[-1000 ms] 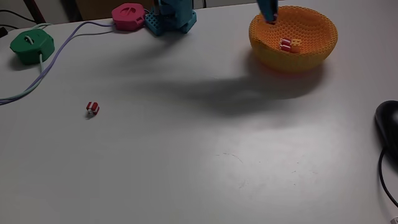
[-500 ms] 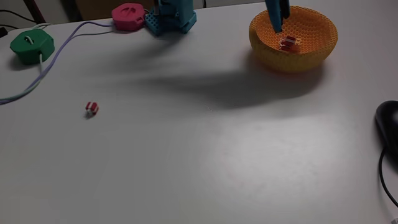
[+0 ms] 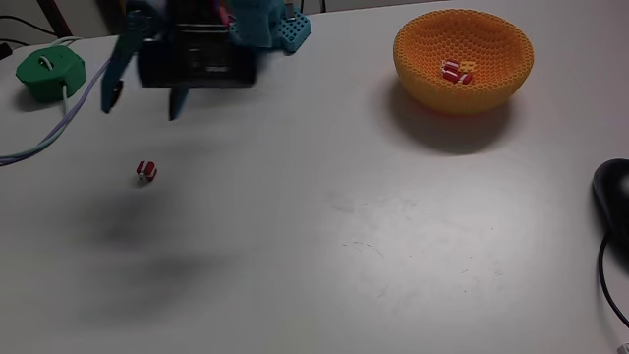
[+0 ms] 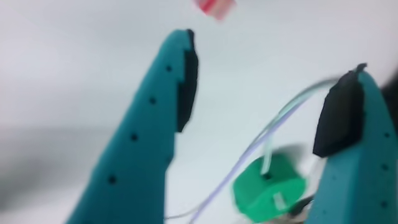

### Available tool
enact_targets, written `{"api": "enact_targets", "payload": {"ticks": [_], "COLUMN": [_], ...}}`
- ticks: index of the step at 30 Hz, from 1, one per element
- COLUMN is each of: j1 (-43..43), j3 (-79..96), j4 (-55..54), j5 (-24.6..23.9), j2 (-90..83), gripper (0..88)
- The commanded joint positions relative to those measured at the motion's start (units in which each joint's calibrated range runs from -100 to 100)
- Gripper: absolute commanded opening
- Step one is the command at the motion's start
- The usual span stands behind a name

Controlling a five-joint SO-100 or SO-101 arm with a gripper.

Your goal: Place cube pieces into the yellow basket

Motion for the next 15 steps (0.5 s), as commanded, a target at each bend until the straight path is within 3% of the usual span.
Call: {"api": "enact_targets", "payload": {"ticks": [1, 15], "j1": [7.1, 3.4], "j3": [5.2, 1.7], "j4": [-10.1, -15.0], "j5": [-1.1, -3.1], "j2": [0.3, 14.4], "gripper": [33.7, 32.9]}}
